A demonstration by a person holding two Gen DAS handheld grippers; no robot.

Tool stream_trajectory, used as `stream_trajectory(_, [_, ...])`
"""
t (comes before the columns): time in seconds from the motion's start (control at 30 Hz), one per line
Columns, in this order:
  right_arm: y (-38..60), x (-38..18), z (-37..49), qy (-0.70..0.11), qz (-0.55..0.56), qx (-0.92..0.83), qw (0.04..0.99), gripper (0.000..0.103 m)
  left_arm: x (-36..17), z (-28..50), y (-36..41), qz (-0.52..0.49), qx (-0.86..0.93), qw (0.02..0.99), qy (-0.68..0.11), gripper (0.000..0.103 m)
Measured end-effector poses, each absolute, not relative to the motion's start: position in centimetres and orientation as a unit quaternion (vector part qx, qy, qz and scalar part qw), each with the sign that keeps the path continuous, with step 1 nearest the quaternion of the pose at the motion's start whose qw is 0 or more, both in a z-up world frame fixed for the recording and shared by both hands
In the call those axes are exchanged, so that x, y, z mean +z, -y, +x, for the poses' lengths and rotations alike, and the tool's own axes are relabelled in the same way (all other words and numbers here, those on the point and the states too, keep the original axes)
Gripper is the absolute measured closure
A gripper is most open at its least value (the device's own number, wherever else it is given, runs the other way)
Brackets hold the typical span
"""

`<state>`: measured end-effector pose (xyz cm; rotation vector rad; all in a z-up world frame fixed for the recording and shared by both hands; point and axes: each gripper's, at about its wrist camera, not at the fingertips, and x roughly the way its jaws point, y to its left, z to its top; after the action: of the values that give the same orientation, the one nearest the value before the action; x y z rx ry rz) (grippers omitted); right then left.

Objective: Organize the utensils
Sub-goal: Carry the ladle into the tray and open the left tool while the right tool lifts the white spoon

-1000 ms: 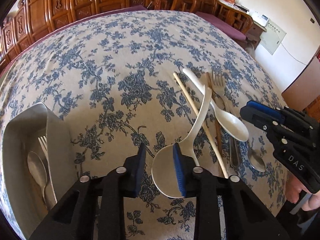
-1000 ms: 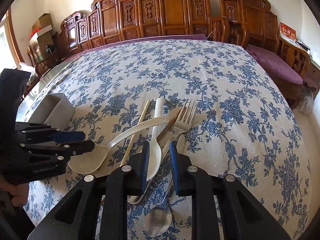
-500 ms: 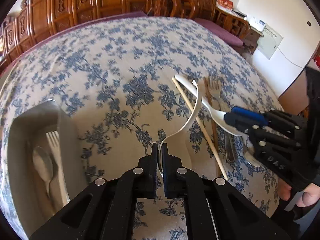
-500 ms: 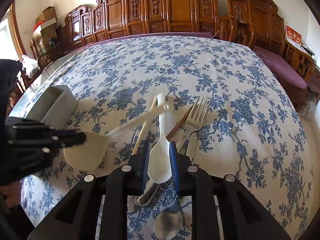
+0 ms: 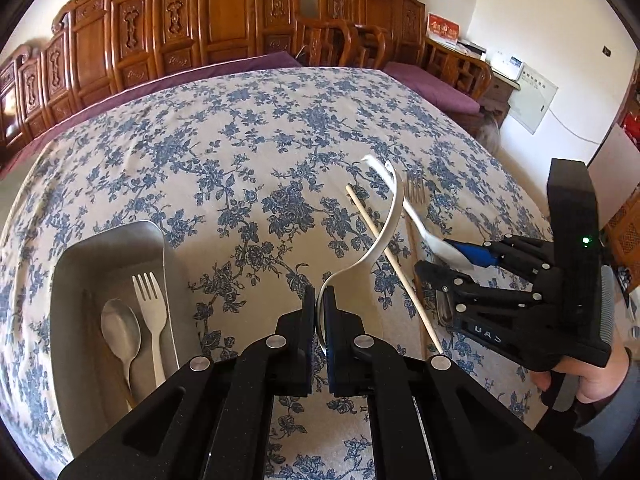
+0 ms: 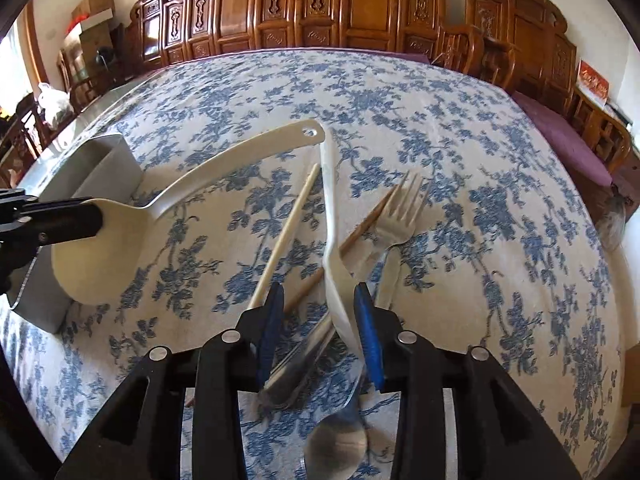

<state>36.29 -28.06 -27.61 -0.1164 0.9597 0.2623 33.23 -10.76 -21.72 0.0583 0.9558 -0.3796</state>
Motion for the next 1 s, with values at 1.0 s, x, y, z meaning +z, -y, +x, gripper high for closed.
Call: stream_trajectory(1.0, [25.0, -23.5, 33.2, -0.4, -0.045, 0.18, 0.897, 0.096, -18.7, 29.4, 5.5, 0.021, -0.116, 0.899, -0.421, 0.1])
